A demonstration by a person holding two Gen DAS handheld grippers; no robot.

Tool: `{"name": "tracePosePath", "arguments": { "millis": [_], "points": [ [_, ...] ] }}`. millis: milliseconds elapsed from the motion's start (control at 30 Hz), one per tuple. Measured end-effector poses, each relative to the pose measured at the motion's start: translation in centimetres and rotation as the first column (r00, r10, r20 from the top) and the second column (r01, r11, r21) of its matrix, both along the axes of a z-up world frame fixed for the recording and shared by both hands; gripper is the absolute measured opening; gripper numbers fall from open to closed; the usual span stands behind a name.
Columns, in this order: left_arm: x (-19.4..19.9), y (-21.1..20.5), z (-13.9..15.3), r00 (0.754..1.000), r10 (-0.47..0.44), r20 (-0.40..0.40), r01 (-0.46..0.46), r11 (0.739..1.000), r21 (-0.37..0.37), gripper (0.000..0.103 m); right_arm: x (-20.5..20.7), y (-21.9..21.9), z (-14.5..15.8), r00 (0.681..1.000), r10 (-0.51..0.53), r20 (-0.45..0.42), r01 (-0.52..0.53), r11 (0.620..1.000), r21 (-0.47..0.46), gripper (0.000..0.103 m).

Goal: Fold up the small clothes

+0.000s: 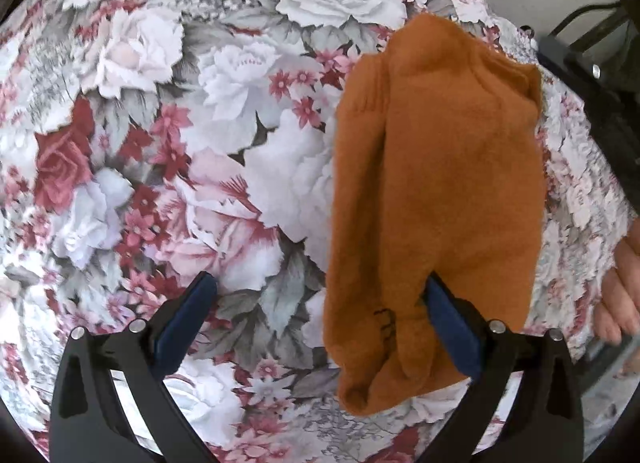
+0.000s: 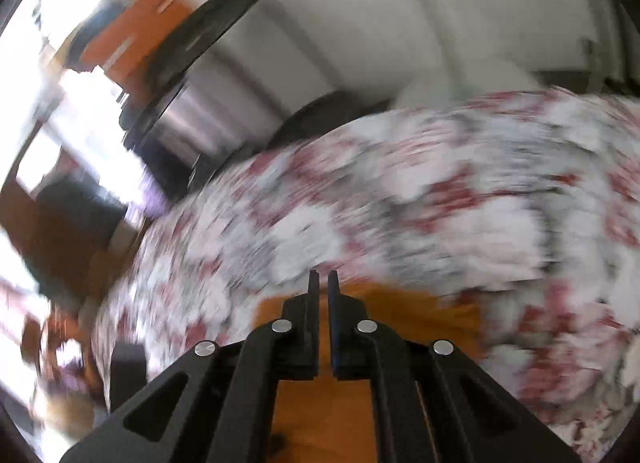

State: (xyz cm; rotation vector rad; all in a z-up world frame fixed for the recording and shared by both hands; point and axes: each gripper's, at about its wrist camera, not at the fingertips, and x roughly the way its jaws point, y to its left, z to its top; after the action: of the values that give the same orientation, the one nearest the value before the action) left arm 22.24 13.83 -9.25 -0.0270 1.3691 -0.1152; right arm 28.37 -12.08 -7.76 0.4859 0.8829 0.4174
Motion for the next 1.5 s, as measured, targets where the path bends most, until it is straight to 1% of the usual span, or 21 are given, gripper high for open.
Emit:
{"name": "tracePosePath", "arguments": {
  "millis": [67,133,167,200,267,367,433,467,500,600,667,767,967,1067,1133,1200,1233,1333,1400,1467,1500],
  "points": [
    [-0.3,0.1,-0.4,1.000,-0.007,-0.006,0.007,1.000,0.019,0.099,0.4,2.8,-1.2,0.994,0.095,-0.046,-0.097,0.994,-0.040,0.007],
    [-0.5,0.3,-0.6,1.000,-0.012,-0.006,0.012,1.000,0.024,0.099,1.3,4.7,-4.2,0.988,0.075,-0.138,-0.093,0.987,-0.130,0.011],
    [-0.7,0.3,-0.7,1.000,-0.015,-0.003,0.015,0.999,0.033,0.099,1.3,5.0,-5.5,0.984,0.056,-0.169,-0.079,0.988,-0.133,0.009],
    [-0.7,0.0,-0.9,1.000,-0.018,0.003,0.017,0.999,0.048,0.099,1.5,4.8,-6.9,0.984,0.028,-0.175,-0.045,0.995,-0.094,0.009],
    [-1.0,-0.6,-1.3,0.999,-0.036,0.018,0.035,0.996,0.086,0.099,1.6,4.6,-7.7,0.985,0.001,-0.172,-0.010,0.998,-0.054,0.007],
    [-1.2,-0.9,-1.0,0.999,-0.036,0.030,0.033,0.996,0.084,0.099,1.7,4.6,-6.6,0.983,-0.014,-0.183,0.005,0.999,-0.054,0.007],
    [-1.4,-1.0,-0.2,0.999,-0.025,0.034,0.023,0.998,0.060,0.099,1.0,3.5,-6.0,0.983,-0.043,-0.177,0.042,0.999,-0.013,0.008],
    [-1.6,-1.0,0.2,0.999,-0.022,0.042,0.020,0.999,0.045,0.099,0.6,2.9,-5.7,0.982,-0.054,-0.182,0.057,0.998,0.013,0.013],
    [-1.8,-1.2,0.7,0.998,-0.023,0.052,0.021,0.999,0.038,0.099,0.3,3.0,-5.3,0.981,-0.053,-0.186,0.059,0.998,0.022,0.013],
    [-2.5,-1.7,2.6,0.994,-0.034,0.101,0.032,0.999,0.021,0.098,-0.9,2.6,-3.4,0.984,-0.051,-0.172,0.051,0.999,-0.009,0.013],
    [-2.8,-1.7,3.7,0.990,-0.041,0.132,0.041,0.999,0.005,0.098,-1.7,2.2,-2.3,0.985,-0.062,-0.162,0.060,0.998,-0.019,0.017],
    [-3.1,-1.4,4.4,0.988,-0.032,0.154,0.029,0.999,0.026,0.098,-3.3,1.7,-0.9,0.985,-0.085,-0.153,0.081,0.996,-0.036,0.024],
    [-2.3,0.4,2.3,0.995,0.005,0.103,-0.015,0.995,0.096,0.098,-5.5,1.9,0.4,0.982,-0.121,-0.144,0.107,0.989,-0.099,0.025],
    [-2.2,0.9,0.7,0.997,0.003,0.082,-0.016,0.988,0.156,0.098,-6.4,2.1,0.1,0.979,-0.131,-0.159,0.113,0.987,-0.118,0.026],
    [-2.1,1.2,-0.4,0.998,0.007,0.060,-0.017,0.986,0.163,0.099,-7.0,2.3,-1.0,0.972,-0.133,-0.194,0.106,0.984,-0.143,0.029],
    [-2.2,1.2,-0.8,0.998,0.009,0.062,-0.019,0.986,0.165,0.099,-7.1,2.8,-4.0,0.950,-0.125,-0.287,0.066,0.976,-0.205,0.032],
    [-2.2,1.1,-0.7,0.998,0.004,0.067,-0.016,0.985,0.170,0.098,-7.4,2.7,-5.0,0.949,-0.119,-0.291,0.061,0.978,-0.201,0.032],
    [-2.2,0.4,0.0,0.996,-0.005,0.090,-0.010,0.987,0.159,0.098,-7.9,2.3,-4.4,0.949,-0.138,-0.284,0.086,0.979,-0.187,0.031],
    [-2.9,0.3,1.2,0.993,-0.008,0.114,-0.010,0.988,0.157,0.098,-8.3,2.3,-3.1,0.951,-0.138,-0.278,0.089,0.979,-0.182,0.036],
    [-3.2,0.2,2.1,0.991,-0.008,0.137,-0.012,0.990,0.144,0.098,-9.1,2.0,-1.6,0.956,-0.142,-0.257,0.094,0.977,-0.190,0.050],
    [-3.4,0.2,2.6,0.989,-0.008,0.147,-0.011,0.991,0.132,0.098,-9.7,1.8,-0.9,0.959,-0.144,-0.246,0.097,0.976,-0.194,0.052]
  ]
}}
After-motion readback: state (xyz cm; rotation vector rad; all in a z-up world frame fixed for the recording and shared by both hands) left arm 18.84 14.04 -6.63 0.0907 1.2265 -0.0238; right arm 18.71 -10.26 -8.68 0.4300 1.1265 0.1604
